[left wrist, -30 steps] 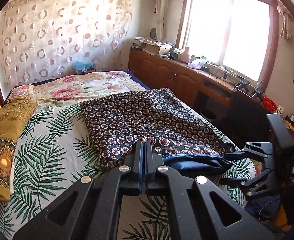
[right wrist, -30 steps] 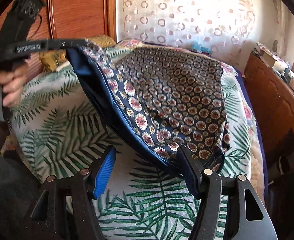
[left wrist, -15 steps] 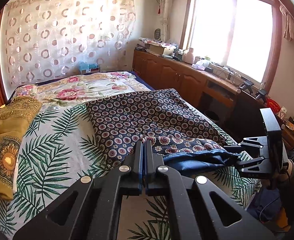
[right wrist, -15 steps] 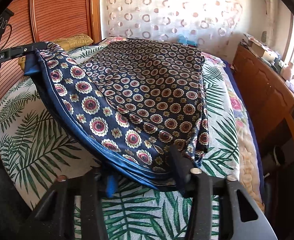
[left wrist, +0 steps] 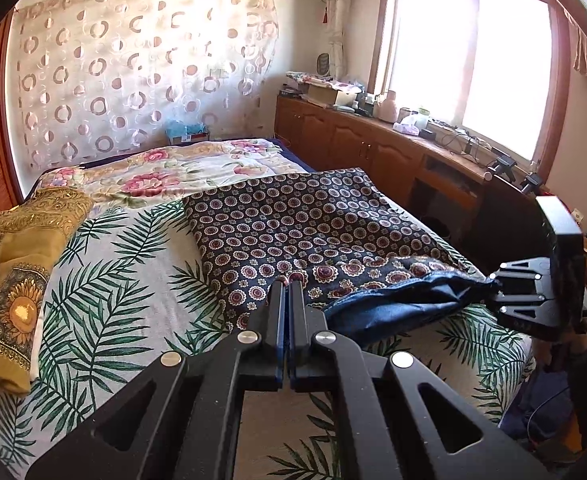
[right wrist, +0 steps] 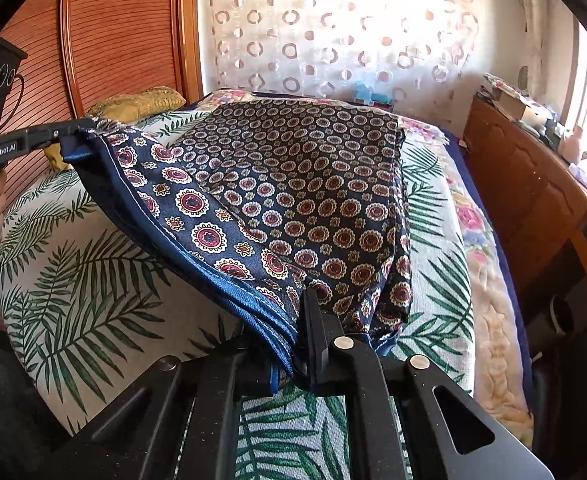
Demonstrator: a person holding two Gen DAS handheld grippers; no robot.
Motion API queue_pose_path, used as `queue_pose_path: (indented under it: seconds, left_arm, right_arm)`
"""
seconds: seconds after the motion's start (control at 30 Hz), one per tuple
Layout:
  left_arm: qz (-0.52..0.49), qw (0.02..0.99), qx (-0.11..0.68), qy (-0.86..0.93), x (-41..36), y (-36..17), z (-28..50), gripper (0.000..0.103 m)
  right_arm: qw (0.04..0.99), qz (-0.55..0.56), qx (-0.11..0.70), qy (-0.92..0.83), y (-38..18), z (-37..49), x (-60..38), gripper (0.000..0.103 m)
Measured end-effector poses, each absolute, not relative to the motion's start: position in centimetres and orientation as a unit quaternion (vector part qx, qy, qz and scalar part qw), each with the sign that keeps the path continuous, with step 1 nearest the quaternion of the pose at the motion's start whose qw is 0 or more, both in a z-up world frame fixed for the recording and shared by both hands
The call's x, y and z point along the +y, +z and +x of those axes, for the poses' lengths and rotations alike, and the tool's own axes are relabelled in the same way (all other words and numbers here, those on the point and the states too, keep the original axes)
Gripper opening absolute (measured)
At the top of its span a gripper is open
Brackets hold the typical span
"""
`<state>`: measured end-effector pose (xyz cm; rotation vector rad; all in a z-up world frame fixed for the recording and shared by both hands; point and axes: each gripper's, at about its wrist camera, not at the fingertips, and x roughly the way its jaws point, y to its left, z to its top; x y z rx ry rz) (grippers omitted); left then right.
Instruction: Fold small clothes
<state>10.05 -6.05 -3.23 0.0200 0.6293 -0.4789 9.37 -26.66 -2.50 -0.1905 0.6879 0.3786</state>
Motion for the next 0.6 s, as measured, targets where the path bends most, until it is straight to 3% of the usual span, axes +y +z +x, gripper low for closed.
queue_pose_path:
  seconds: [0.6]
  left_arm:
    - [-0.003,0.931,0.306,-0.198,-4.6,-1.7,19.5,0.002]
  right_arm:
    - [0.932,-0.118,0.281,0.197,3.6,20.1,-24.7,0.005]
